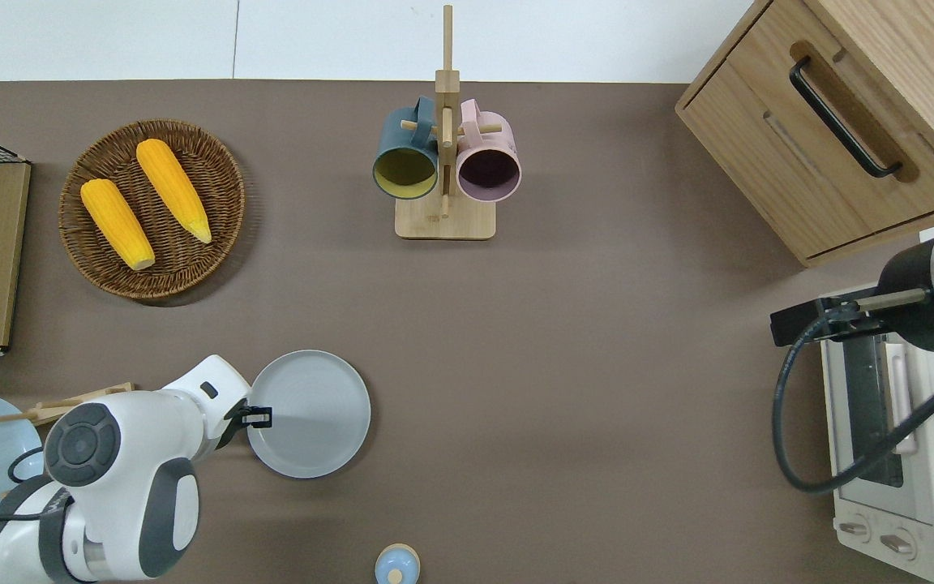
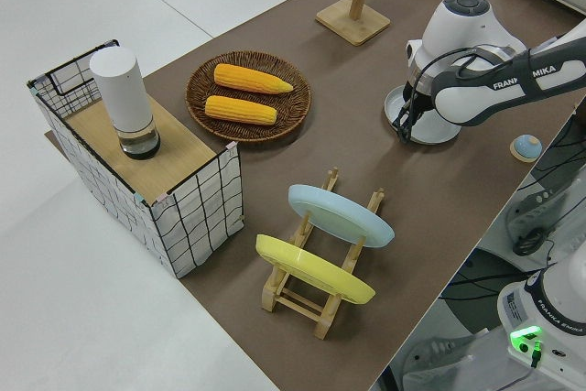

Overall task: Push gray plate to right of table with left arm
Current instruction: 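Push the gray plate with the left gripper away from the basket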

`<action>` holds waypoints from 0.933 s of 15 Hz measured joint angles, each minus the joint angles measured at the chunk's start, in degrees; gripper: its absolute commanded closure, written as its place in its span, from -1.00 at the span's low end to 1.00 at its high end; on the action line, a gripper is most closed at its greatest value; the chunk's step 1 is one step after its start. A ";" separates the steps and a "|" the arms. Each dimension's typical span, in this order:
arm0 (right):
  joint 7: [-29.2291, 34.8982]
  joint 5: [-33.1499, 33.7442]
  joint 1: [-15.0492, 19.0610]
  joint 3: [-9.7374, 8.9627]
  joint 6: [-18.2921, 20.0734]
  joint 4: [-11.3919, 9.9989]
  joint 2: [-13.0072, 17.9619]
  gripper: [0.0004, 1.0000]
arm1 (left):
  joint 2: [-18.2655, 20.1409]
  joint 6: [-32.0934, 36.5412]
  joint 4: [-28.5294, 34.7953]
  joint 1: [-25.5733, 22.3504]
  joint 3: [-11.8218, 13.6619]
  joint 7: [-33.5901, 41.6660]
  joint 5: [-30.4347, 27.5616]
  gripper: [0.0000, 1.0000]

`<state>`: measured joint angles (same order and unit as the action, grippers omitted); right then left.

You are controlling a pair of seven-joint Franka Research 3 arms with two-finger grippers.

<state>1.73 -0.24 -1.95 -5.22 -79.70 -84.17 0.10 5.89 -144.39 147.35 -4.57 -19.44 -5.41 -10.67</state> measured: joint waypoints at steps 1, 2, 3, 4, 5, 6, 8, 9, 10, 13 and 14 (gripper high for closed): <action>0.00 0.00 0.00 0.00 0.00 0.00 0.00 -0.97 | -0.65 -0.07 -0.68 1.41 -0.02 -1.69 -0.04 1.00; 0.00 0.00 0.00 0.00 0.00 0.00 0.00 -0.97 | -1.59 -0.20 -1.67 3.24 -0.05 -3.81 -0.14 1.00; 0.00 0.00 0.00 0.00 0.00 0.00 0.00 -0.97 | -2.47 -0.32 -2.58 4.76 -0.09 -5.74 -0.22 1.00; 0.00 0.00 0.00 0.00 0.00 0.00 0.00 -0.97 | -3.52 -0.47 -3.73 6.57 -0.11 -8.00 -0.30 1.00; 0.00 0.00 0.00 0.00 0.00 0.00 0.00 -0.97 | -4.69 -0.64 -4.95 8.49 -0.16 -10.40 -0.40 1.00; 0.00 0.00 0.00 0.00 0.00 0.00 0.00 -0.97 | -5.95 -0.92 -6.27 10.47 -0.21 -12.82 -0.43 1.00; 0.00 0.00 0.00 0.00 0.00 0.00 0.00 -0.97 | -8.09 -1.15 -8.66 13.60 -0.35 -16.50 -0.49 1.00; 0.00 0.00 0.00 0.00 0.00 0.00 0.00 -0.97 | -9.20 -1.29 -9.96 15.12 -0.40 -18.29 -0.49 1.00; 0.00 0.00 0.00 0.00 0.00 0.00 0.00 -0.97 | -10.30 -1.40 -11.24 16.67 -0.45 -20.02 -0.49 1.00; 0.00 0.00 0.00 0.00 0.00 0.00 0.00 -0.97 | -13.56 -1.80 -14.89 21.63 -0.52 -25.10 -0.48 1.00; 0.00 0.00 0.00 0.00 0.00 0.00 0.00 -0.97 | -14.80 -1.87 -16.31 23.21 -0.52 -26.65 -0.38 1.00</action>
<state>1.73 -0.24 -1.95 -5.22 -79.70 -84.17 0.10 -8.90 -146.26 131.04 18.64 -19.96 -32.06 -11.05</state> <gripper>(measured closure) 0.013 0.965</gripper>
